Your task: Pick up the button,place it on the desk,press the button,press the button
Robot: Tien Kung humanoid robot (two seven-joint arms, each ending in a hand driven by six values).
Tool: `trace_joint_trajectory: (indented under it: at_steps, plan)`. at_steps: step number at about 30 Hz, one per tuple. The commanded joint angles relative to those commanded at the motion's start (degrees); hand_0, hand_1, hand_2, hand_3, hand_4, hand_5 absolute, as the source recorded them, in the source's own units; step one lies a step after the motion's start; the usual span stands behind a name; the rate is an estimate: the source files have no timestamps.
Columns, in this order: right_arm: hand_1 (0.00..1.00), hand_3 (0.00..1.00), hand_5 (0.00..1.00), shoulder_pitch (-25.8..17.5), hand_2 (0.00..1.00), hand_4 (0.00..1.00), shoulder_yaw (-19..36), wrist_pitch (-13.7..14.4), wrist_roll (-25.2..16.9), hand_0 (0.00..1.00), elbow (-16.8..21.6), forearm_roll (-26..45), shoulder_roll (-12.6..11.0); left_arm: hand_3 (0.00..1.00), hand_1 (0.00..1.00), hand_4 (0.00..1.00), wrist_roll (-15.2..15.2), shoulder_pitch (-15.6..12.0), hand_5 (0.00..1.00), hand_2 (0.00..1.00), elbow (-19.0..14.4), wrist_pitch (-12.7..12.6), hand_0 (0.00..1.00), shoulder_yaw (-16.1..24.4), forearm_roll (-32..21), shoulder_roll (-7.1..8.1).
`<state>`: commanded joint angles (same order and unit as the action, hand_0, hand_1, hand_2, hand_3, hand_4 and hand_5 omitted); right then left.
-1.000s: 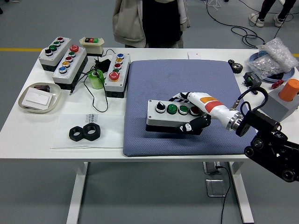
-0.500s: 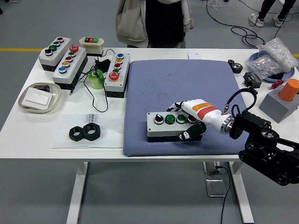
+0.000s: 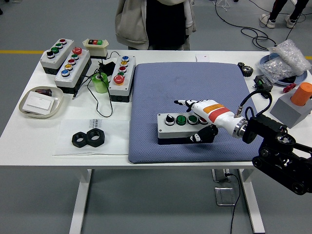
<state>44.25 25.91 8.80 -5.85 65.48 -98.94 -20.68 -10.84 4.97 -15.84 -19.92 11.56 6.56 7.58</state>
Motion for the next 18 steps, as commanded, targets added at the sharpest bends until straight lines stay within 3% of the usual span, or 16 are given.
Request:
trace_joint_trajectory:
  at_steps: [4,5,6,16,17,18]
  plan:
    - [0.794,0.998,0.077,-0.9,0.998,0.971,1.4,-1.3,0.5,0.881,1.4,-0.3,-0.7,0.805,0.805,0.568,-0.1,-0.1,0.998,0.888,0.0,0.0,0.774,0.3,0.4,-0.04]
    - [0.794,0.998,0.077,-1.7,0.998,0.971,2.6,-0.8,0.6,0.881,2.4,-0.5,-1.2,0.805,0.805,0.568,-0.1,-0.1,0.998,0.888,0.0,0.0,0.774,0.2,0.3,-0.01]
    - [0.841,0.998,0.083,-2.5,0.998,0.973,3.9,-0.2,0.6,0.947,3.6,-0.5,-1.7,0.805,0.805,0.567,0.0,-0.1,0.998,0.887,0.0,0.0,0.773,0.1,0.1,0.0]
    - [0.852,0.998,0.093,-6.9,0.998,0.968,12.5,2.5,2.3,0.954,13.6,0.1,-6.0,0.805,0.805,0.569,0.0,-0.1,0.998,0.888,0.1,0.1,0.773,0.1,0.2,0.05]
    - [0.852,0.998,0.093,-7.7,0.998,0.968,13.1,4.3,3.6,0.954,15.0,0.8,-7.2,0.805,0.805,0.569,0.1,0.0,0.998,0.888,0.0,0.1,0.773,0.0,0.1,0.08]
    - [0.449,0.99,0.226,-7.9,0.591,0.84,13.3,5.2,4.1,0.553,15.5,0.9,-7.5,0.806,0.805,0.569,0.1,0.0,0.998,0.888,0.0,0.1,0.772,0.0,0.1,0.09]
